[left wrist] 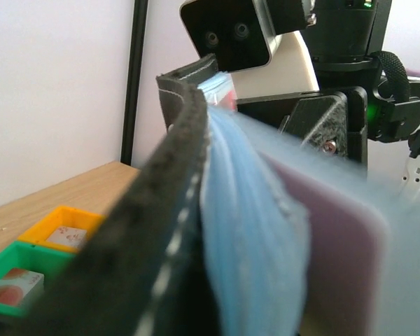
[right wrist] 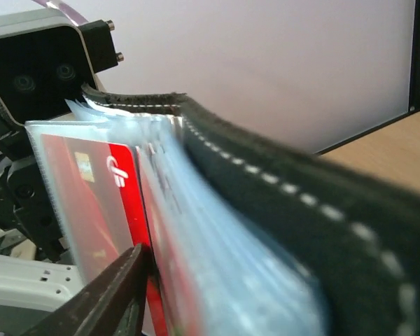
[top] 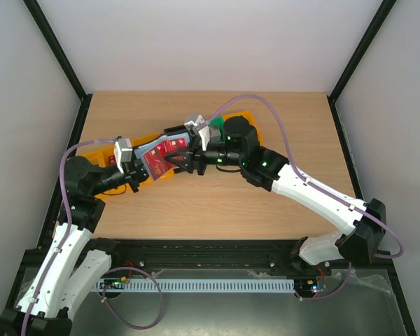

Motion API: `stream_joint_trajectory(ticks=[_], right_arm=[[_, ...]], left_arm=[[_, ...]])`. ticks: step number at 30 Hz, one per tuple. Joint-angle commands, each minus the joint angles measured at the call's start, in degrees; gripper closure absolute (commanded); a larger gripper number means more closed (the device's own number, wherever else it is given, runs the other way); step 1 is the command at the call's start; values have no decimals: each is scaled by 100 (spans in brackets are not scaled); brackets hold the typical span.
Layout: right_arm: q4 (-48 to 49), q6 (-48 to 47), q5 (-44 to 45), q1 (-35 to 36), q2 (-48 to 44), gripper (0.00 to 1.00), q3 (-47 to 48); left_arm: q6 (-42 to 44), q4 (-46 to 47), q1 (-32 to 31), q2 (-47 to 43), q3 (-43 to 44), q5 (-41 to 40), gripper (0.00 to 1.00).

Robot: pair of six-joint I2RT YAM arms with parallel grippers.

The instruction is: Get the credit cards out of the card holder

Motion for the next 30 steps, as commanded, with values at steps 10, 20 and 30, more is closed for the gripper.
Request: stream_joint_trajectory(ticks=[10, 20, 30], right_arm=[[-757, -520, 143, -124, -461, 98, 418], [-2485, -936, 840, -194, -182, 98, 1188], [-2392, -951, 413, -193, -149, 98, 1257]], left_arm=[[70, 66, 186, -199, -102, 172, 58], [305, -215, 312, -357, -219, 92, 10], [-131, 107, 276, -299, -266, -20, 21]])
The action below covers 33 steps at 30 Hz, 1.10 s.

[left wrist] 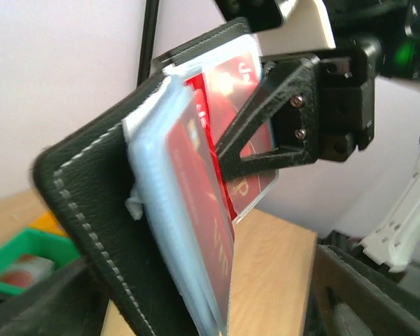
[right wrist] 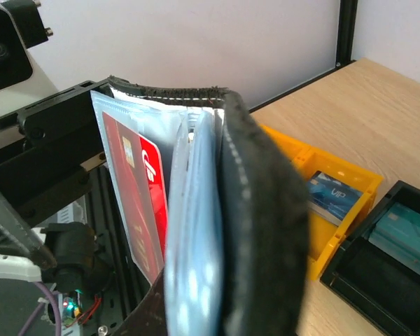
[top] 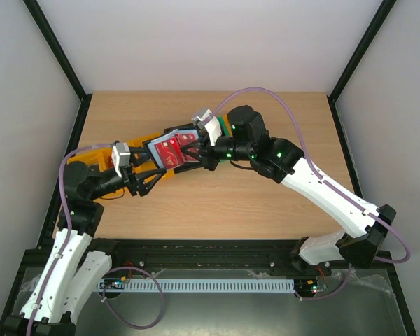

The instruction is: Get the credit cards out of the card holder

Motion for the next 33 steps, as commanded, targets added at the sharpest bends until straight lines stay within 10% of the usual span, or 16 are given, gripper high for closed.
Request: stream_joint_trajectory(ticks=[1, 5, 15, 25, 33], right_arm=[[125, -161, -478, -2, -108, 98, 93], [397, -196, -783, -2, -261, 98, -112], [528, -229, -979, -1, -225, 98, -117], [496, 274, -168, -902, -605, 63, -466], [1594, 1046, -1276, -659, -485, 65, -801]], left_arm=[[-177, 258, -3, -11, -28, 25, 28], [-194, 322, -6, -8, -35, 186, 59], [-318, 431, -17, 29, -64, 313, 97], [161, -607, 26, -66, 35, -1947, 98], [142, -753, 31, 13, -8, -2186, 98]])
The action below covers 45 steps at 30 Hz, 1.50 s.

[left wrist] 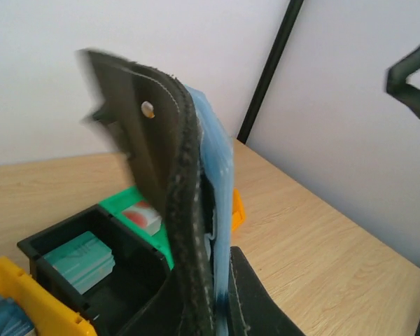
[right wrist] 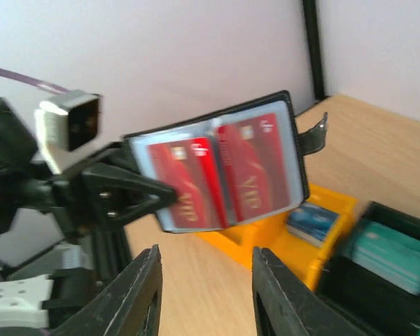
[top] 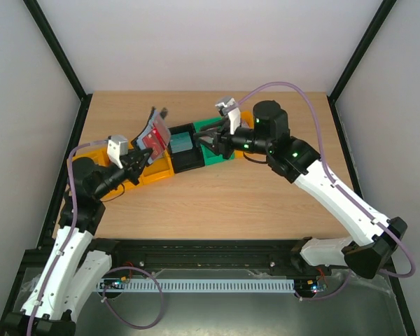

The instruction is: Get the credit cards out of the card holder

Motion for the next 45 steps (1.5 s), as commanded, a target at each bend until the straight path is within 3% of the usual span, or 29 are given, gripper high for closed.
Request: stream_joint_trajectory(ticks=[1, 6, 10, 23, 32, 38, 41, 45], right_arm=[[1215, 548, -1003, 438, 69, 66, -354], [2051, 761, -1570, 780, 402, 66, -421], [2036, 446, -1536, 766, 446, 64, -412], [1789, 537, -1638, 524, 569, 59, -553], [2376, 821, -2064, 597, 689, 84, -608], [2416, 839, -2265, 674, 807, 89, -568], [2407, 833, -2334, 689, 810, 98, -551], [2390, 676, -2336, 624, 595, 98, -679]], left_arm=[[-58, 152, 25, -38, 29, -2, 98], [-423, 724, 29, -78, 3, 1337, 98], [-599, 1070, 30, -97, 35, 2068, 98], [-617, 1349, 27, -44, 62, 2625, 98], [-591, 1302, 30, -35, 59, 2627, 98], [-586, 1301, 27, -21, 64, 2613, 98], [-591, 1292, 23, -23, 51, 2601, 98], [-579, 1192, 25, -36, 36, 2592, 98]])
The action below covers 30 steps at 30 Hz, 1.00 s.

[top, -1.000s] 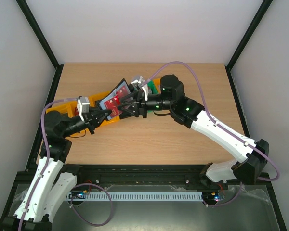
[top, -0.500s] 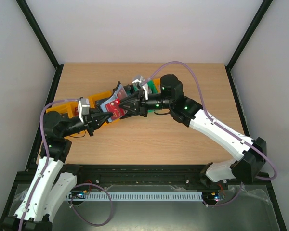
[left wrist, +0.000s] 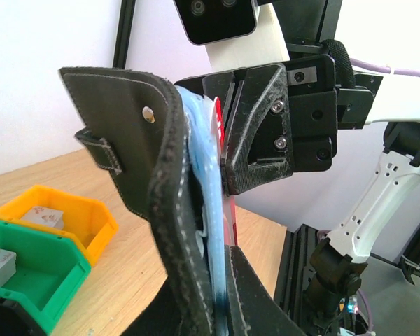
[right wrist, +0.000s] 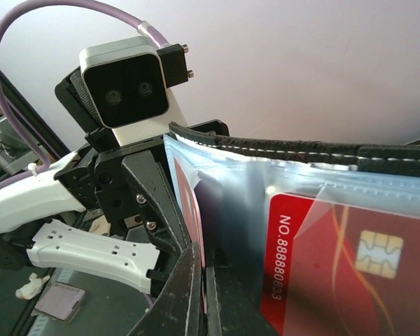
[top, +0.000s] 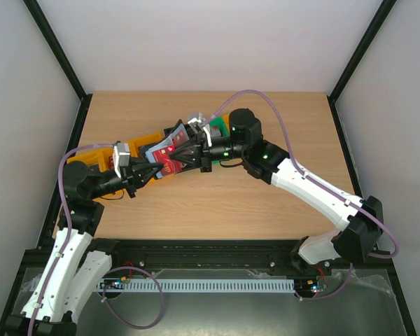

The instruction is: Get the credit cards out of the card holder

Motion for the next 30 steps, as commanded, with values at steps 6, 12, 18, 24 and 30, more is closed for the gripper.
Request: stream_joint_trajectory(ticks=[6, 12, 18, 24, 30], right_arm=[[-8, -154, -134, -127, -358, 76, -189], [57, -92, -129, -129, -366, 89, -204], [139, 53, -118, -126, -306, 98, -206], [136, -24, 29, -208, -493, 98, -286], [-65, -73, 192, -301, -548, 98, -355]], left_arm=[[19, 252, -4, -41, 20, 200, 98], [21, 291, -11, -32, 22, 269, 98], [25, 284, -10, -19, 43, 274, 98], [-112, 172, -16, -22, 21, 148, 88], [-71, 82, -76, -60, -40, 183, 93]])
